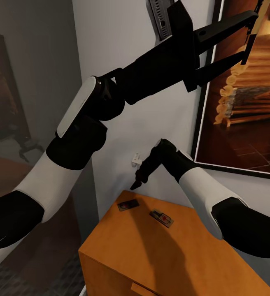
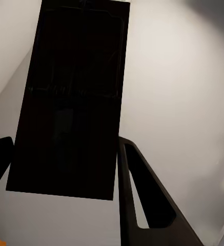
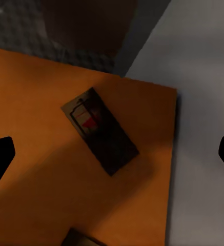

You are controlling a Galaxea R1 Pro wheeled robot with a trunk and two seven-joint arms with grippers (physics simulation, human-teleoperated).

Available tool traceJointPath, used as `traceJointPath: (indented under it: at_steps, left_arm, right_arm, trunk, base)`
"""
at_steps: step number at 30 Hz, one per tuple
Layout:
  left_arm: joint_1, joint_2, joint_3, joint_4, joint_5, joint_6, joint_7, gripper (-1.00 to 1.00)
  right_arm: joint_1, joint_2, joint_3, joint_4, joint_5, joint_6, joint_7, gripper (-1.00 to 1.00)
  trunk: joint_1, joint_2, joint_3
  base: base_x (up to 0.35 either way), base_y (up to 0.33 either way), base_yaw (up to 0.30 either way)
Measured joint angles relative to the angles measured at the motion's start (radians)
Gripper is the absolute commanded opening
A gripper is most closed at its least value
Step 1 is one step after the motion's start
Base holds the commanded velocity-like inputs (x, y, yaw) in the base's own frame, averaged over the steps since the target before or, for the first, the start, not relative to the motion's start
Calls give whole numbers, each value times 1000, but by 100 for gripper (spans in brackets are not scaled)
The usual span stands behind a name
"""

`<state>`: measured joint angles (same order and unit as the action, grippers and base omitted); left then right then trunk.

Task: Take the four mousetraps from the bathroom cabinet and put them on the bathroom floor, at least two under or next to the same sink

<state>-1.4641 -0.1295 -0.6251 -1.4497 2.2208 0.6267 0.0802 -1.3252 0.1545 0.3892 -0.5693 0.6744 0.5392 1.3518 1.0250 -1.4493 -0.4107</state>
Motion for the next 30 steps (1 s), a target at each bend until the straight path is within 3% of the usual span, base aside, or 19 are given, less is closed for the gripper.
traceJointPath:
  at_steps: [7,17,19,22,23,30]
  left_arm:
    - [0,1,0,0,-1,0,0,-100]
    - [0,1,0,-1,-1,0,0,-100]
    - [0,1,0,0,-1,0,0,-100]
    - [0,0,0,-1,0,0,0,-100]
    - [0,0,-1,-1,0,0,0,-100]
    - [0,0,-1,-1,0,0,0,-100]
  right_arm:
    - [3,1,1,73,2,-112,3,100]
    - [10,7,2,83,4,-184,52,100]
    - [11,8,13,82,5,-203,57,100]
    - [11,8,114,80,3,-238,76,100]
    - [11,8,128,80,2,-243,77,100]
    - [38,9,155,80,1,-267,80,100]
  trunk:
    - [0,0,0]
    - [0,0,0]
    - [0,0,0]
    - [0,0,0]
    - [0,0,0]
    - [0,0,0]
  base:
    - [25,0,0]
    - [179,0,0]
    - [15,0,0]
    - [3,0,0]
    - [1,0,0]
    - [0,0,0]
